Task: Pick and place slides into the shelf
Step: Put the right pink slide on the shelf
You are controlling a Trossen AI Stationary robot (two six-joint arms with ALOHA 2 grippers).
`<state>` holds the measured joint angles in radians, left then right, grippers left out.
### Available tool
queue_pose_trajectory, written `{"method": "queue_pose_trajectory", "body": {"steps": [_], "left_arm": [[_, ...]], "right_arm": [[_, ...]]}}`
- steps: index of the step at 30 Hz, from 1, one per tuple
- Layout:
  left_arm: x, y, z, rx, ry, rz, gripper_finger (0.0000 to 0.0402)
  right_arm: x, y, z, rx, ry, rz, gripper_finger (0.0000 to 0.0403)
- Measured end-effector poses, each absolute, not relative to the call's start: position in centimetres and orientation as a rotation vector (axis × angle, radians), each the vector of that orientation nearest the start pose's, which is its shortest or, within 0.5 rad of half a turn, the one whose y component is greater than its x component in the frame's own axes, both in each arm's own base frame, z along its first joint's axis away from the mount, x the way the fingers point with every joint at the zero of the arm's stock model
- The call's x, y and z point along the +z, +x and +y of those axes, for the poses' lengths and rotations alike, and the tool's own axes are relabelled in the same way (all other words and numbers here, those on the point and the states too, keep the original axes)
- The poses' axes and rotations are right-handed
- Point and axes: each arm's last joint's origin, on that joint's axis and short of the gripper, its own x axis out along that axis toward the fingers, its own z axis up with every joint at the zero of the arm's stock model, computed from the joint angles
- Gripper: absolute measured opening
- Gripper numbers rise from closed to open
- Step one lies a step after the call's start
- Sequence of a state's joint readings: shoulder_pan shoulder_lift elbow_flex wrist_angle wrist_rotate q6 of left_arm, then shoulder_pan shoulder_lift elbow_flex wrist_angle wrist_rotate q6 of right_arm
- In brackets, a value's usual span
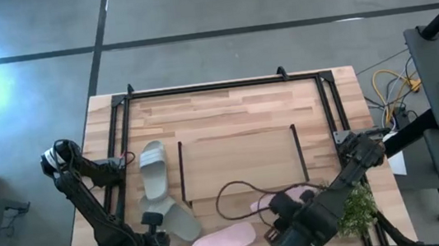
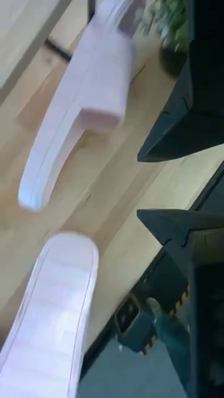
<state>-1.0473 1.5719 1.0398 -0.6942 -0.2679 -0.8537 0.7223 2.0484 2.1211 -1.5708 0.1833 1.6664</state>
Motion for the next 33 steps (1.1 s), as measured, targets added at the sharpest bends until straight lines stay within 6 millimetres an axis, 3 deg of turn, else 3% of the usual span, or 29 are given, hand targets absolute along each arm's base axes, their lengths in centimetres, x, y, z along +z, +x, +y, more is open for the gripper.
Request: {"method": "queue_pose_trajectory", "body": {"steps": [6,11,20,33], "left_arm": [[20.3,15.3,-25.1,-0.200,0.015,1.151,0.0000],[20.0,15.2,-24.9,-0.195,0.026,1.158,0.0000],[20.0,15.2,-24.9,-0.196,0.030,1.158,0.0000],[20.0,15.2,-24.9,-0.194,0.027,1.158,0.0000]], "right_arm": [[29.5,27.4,24.2,-0.822,0.712,1.423,0.0128],[27.6,26.8,24.1,-0.895,0.662,1.438,0.0128],[25.4,28.3,23.8,-0.920,0.586,1.457,0.0128],[22.5,31.3,25.2,-0.939,0.534,1.470,0.0128]]}}
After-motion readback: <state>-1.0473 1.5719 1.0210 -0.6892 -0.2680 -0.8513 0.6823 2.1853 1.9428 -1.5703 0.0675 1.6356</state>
